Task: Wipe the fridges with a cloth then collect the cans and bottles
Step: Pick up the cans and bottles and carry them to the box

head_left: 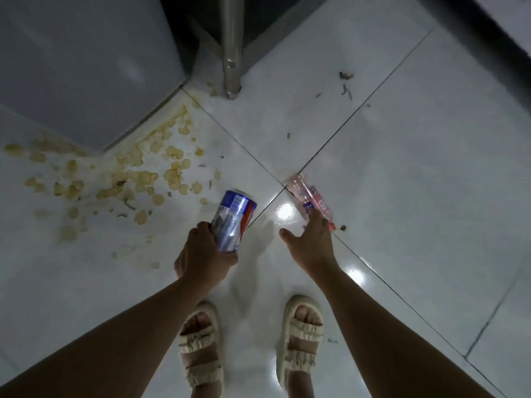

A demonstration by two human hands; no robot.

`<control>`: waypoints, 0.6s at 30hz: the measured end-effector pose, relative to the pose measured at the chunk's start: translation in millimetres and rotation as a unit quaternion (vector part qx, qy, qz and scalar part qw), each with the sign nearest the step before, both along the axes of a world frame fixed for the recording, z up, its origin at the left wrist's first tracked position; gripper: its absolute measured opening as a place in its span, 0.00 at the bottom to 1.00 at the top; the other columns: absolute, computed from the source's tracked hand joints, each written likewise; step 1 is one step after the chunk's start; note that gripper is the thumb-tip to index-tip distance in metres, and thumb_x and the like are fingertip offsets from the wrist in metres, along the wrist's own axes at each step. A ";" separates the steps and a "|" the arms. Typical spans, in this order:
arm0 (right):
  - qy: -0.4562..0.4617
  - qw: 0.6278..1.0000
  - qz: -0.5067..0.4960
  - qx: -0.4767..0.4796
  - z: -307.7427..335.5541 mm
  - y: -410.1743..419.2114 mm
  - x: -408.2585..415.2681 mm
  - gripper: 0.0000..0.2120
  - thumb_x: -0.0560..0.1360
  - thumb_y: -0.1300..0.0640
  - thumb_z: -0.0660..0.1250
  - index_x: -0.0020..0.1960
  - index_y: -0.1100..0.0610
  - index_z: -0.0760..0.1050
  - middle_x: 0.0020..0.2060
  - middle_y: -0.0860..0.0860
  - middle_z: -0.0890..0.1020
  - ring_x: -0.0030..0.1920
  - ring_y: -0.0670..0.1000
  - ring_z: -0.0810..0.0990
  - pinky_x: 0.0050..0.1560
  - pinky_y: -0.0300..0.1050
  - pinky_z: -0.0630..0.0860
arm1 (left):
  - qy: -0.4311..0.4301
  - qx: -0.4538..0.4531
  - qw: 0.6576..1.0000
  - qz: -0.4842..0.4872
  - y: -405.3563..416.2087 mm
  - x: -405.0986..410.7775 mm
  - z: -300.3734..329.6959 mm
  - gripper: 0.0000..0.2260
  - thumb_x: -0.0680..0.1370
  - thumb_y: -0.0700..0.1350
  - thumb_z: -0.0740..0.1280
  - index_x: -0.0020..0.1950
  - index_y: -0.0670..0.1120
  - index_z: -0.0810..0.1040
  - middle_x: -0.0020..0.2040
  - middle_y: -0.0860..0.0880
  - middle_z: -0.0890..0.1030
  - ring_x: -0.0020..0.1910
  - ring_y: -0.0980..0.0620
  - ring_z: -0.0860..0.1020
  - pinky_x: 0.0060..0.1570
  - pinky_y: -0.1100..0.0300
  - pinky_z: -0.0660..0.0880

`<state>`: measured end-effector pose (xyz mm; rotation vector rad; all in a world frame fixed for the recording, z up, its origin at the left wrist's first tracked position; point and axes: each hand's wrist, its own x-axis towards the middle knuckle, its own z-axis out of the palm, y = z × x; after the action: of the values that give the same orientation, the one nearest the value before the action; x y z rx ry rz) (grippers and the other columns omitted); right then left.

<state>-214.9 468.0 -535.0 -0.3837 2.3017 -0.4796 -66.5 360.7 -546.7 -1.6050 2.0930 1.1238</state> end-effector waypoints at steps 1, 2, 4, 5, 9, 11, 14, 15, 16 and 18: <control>0.008 1.000 -0.007 0.004 -0.4 7.7 -7.7 0.37 0.73 0.51 0.70 0.73 0.60 0.55 0.71 0.58 0.65 0.69 0.57 0.66 0.67 0.53 0.68 | 0.006 0.002 1.000 -0.007 5.4 -8.3 3.1 0.33 0.65 0.50 0.77 0.64 0.41 0.68 0.56 0.43 0.76 0.51 0.47 0.76 0.47 0.56 0.75; 0.017 1.000 -0.013 0.010 -2.6 15.2 -15.5 0.36 0.72 0.52 0.71 0.73 0.60 0.56 0.69 0.58 0.66 0.68 0.57 0.67 0.65 0.53 0.71 | 0.010 0.002 1.000 -0.015 11.1 -16.9 4.4 0.33 0.65 0.50 0.77 0.64 0.41 0.68 0.56 0.43 0.76 0.51 0.47 0.77 0.48 0.56 0.76; 0.029 0.999 -0.019 0.022 -13.4 28.8 -30.9 0.36 0.72 0.52 0.72 0.72 0.59 0.57 0.67 0.58 0.68 0.65 0.56 0.69 0.62 0.53 0.73 | 0.012 -0.002 1.000 -0.024 21.6 -33.1 -0.5 0.32 0.64 0.50 0.77 0.63 0.42 0.68 0.55 0.43 0.77 0.50 0.46 0.77 0.49 0.54 0.77; 0.034 0.999 -0.024 0.027 -21.6 34.7 -38.1 0.36 0.71 0.52 0.72 0.71 0.59 0.57 0.65 0.59 0.69 0.63 0.57 0.70 0.61 0.52 0.74 | 0.010 -0.004 1.000 -0.029 26.3 -41.2 -5.4 0.31 0.64 0.50 0.77 0.62 0.42 0.69 0.55 0.43 0.77 0.50 0.45 0.77 0.49 0.53 0.77; 0.054 0.997 -0.044 0.039 -68.7 54.8 -63.6 0.34 0.70 0.53 0.73 0.69 0.59 0.59 0.62 0.59 0.71 0.60 0.58 0.72 0.56 0.52 0.75 | -0.001 0.002 0.999 -0.042 45.2 -71.6 -37.3 0.29 0.64 0.50 0.77 0.59 0.42 0.69 0.54 0.43 0.78 0.50 0.44 0.78 0.50 0.50 0.77; 0.055 0.996 -0.045 0.049 -96.3 59.5 -74.7 0.37 0.69 0.51 0.74 0.70 0.58 0.58 0.64 0.58 0.69 0.62 0.57 0.71 0.57 0.52 0.74 | 0.005 -0.001 0.999 -0.047 53.8 -84.0 -57.8 0.30 0.64 0.49 0.77 0.60 0.41 0.69 0.55 0.42 0.78 0.50 0.44 0.78 0.49 0.52 0.77; 0.059 0.996 -0.041 0.056 -137.4 59.5 -90.6 0.43 0.68 0.49 0.74 0.73 0.57 0.53 0.69 0.57 0.65 0.66 0.57 0.67 0.63 0.54 0.70 | 0.005 -0.013 0.998 -0.053 62.0 -99.5 -88.3 0.32 0.64 0.49 0.77 0.61 0.40 0.69 0.56 0.41 0.78 0.51 0.44 0.78 0.47 0.54 0.76; 0.063 0.996 -0.035 0.056 -149.8 57.9 -95.3 0.44 0.68 0.49 0.74 0.74 0.57 0.52 0.69 0.57 0.64 0.67 0.57 0.66 0.64 0.55 0.69 | 0.001 -0.015 0.999 -0.052 62.9 -103.3 -97.7 0.32 0.64 0.50 0.77 0.62 0.40 0.68 0.56 0.41 0.78 0.51 0.44 0.78 0.47 0.54 0.76; 0.068 0.996 -0.028 0.055 -161.4 55.8 -99.9 0.45 0.68 0.48 0.74 0.74 0.57 0.52 0.69 0.56 0.64 0.68 0.57 0.65 0.65 0.55 0.69 | -0.002 -0.017 0.999 -0.051 62.9 -106.4 -106.7 0.33 0.64 0.50 0.77 0.62 0.40 0.68 0.57 0.42 0.77 0.52 0.44 0.78 0.46 0.54 0.76; 0.081 0.995 -0.005 0.056 -182.3 52.1 -107.5 0.45 0.67 0.46 0.75 0.74 0.56 0.53 0.69 0.55 0.65 0.67 0.57 0.65 0.65 0.55 0.67 | -0.006 -0.021 0.998 -0.056 61.3 -109.7 -123.0 0.34 0.64 0.51 0.77 0.63 0.40 0.67 0.58 0.41 0.77 0.53 0.44 0.77 0.48 0.53 0.76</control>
<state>-322.5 520.1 -717.4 -0.3683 2.4760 -0.3325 -176.2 422.0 -669.7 -1.4866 2.1825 1.0382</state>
